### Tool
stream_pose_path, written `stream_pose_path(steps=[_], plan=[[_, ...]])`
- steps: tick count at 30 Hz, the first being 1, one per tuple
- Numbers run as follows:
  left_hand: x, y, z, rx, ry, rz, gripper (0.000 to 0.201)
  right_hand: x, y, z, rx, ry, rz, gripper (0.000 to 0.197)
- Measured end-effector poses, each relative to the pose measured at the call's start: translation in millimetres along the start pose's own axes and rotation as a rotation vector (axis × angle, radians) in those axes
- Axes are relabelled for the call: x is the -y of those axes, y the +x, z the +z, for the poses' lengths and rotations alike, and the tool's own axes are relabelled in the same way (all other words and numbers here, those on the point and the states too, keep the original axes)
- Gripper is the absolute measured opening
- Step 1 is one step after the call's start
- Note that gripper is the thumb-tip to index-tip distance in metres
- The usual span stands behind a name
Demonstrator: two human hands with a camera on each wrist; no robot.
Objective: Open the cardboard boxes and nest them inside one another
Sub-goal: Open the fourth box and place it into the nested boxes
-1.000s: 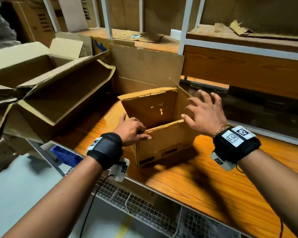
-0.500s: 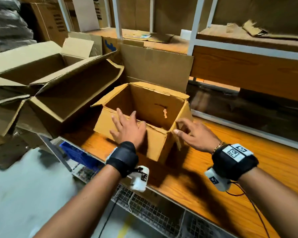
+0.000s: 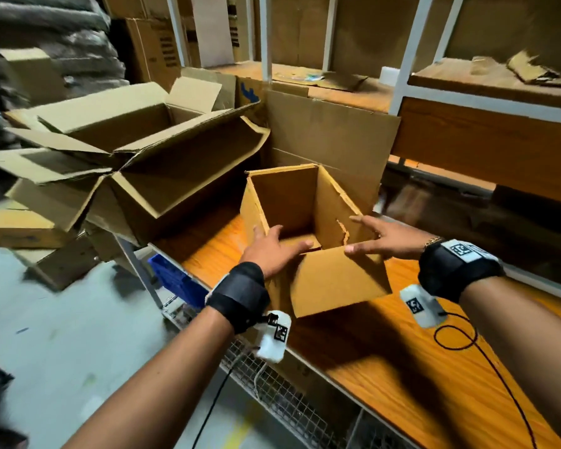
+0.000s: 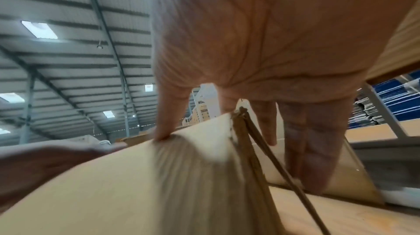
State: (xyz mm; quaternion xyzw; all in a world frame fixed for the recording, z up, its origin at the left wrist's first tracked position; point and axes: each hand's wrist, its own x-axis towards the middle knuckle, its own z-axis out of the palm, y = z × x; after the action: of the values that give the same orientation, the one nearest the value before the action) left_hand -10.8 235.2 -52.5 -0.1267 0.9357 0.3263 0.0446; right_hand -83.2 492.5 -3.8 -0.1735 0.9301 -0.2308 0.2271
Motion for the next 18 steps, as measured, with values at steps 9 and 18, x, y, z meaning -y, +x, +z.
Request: stream_pose_path(steps=[9, 18], plan=[[10.5, -28.9, -9.0, -0.026, 0.19, 0.072, 0.121, 15.2, 2.7, 23.3, -0.191, -0.323, -0.04, 0.119], [-2.5, -39.2, -89.8, -0.219, 0.233, 0.261, 0.116, 69.8, -28.9, 4.1, -0.584, -0.323, -0.16, 0.111]])
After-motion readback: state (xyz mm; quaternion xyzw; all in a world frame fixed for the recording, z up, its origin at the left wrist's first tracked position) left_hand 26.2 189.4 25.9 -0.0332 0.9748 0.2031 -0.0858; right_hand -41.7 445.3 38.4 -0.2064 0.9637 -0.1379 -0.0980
